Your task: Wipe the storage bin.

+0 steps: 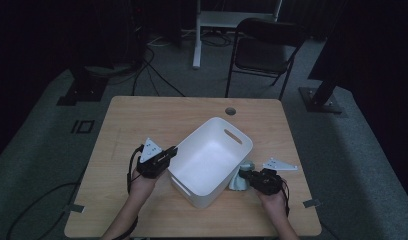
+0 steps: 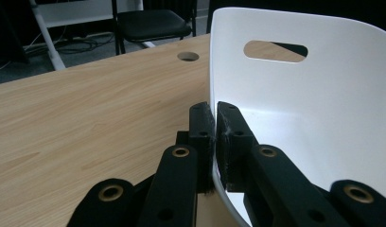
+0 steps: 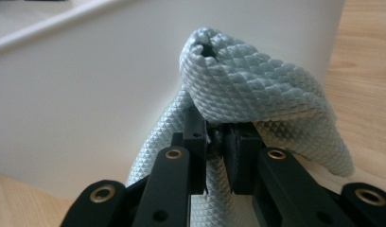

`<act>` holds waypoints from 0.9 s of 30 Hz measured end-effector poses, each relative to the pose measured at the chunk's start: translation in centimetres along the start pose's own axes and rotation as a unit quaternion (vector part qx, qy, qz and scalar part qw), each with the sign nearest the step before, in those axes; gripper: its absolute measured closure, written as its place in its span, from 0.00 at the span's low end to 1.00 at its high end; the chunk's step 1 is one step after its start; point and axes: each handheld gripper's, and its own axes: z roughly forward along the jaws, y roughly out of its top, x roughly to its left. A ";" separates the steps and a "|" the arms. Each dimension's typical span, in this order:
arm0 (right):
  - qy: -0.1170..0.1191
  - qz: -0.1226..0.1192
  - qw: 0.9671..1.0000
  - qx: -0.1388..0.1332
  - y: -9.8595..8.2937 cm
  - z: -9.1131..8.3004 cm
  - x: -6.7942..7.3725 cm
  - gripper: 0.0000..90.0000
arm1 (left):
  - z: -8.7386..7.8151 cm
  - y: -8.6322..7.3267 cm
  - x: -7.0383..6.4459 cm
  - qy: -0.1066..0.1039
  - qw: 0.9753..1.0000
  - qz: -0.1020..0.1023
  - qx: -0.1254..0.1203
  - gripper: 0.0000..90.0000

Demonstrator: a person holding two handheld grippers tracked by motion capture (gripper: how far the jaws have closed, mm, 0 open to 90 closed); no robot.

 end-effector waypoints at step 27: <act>0.049 -0.044 0.998 -0.013 0.8 -1.1 4.2 0.89 | 0.1 0.1 -0.1 0.001 1.000 0.002 0.002 0.95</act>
